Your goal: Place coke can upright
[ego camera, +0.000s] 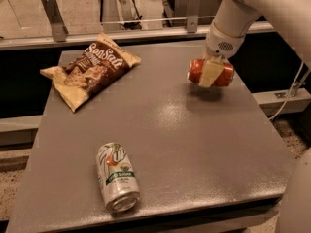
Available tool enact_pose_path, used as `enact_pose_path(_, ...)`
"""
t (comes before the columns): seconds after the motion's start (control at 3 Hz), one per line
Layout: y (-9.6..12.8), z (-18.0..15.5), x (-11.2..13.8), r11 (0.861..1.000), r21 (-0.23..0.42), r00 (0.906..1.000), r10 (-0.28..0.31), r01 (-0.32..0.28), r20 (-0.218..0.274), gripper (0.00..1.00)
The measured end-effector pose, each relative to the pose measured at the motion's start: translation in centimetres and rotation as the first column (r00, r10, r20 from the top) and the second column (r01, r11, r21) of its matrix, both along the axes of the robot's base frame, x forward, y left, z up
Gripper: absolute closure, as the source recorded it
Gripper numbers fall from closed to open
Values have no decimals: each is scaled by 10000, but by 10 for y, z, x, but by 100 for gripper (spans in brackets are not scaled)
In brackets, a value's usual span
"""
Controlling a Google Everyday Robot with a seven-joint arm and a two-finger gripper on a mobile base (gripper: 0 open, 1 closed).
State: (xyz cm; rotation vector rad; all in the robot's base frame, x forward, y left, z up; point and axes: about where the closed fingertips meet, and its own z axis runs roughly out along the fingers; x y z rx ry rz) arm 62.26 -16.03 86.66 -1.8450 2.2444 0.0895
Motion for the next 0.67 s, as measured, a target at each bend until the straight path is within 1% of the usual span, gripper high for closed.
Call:
enact_pose_path(0.33,0,29,-1,9824,1869,9989,-57,-33,476,100)
enact_pose_path(0.67,-10,45,-6,9139,4057,9969,-206,-118,755,100)
